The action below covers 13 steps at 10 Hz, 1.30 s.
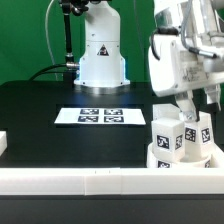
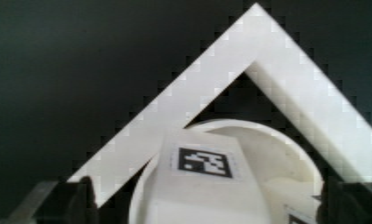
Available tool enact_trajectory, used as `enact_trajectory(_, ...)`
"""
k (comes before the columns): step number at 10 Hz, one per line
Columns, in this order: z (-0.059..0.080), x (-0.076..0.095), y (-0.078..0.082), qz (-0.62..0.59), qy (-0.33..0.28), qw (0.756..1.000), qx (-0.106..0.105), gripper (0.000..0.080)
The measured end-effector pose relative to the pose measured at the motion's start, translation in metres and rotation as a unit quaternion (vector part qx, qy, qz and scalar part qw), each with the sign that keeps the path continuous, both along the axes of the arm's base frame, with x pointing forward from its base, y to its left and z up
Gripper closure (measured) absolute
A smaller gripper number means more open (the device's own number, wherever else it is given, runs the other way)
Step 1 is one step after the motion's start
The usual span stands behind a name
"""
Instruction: Assemble stool
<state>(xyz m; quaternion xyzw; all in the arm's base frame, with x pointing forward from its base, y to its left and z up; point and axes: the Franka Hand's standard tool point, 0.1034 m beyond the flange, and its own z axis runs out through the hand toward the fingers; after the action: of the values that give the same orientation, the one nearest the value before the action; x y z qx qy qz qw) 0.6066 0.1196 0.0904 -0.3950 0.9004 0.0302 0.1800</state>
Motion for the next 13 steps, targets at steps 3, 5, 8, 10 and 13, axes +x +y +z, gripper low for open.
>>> enact_trajectory(3,0.018,0.004,0.001,0.046,-0.021,0.999,-0.008,0.0151)
enact_trajectory(5,0.016,0.004,0.001,0.117,-0.035,0.992,-0.033,0.0150)
enact_trajectory(8,0.018,0.006,0.004,0.286,-0.052,0.953,-0.085,0.0150)
enact_trajectory(10,0.020,0.010,0.007,0.404,-0.064,0.906,-0.112,0.0150)
enact_trajectory(13,0.021,0.012,0.006,0.505,-0.084,0.847,-0.145,0.0150)
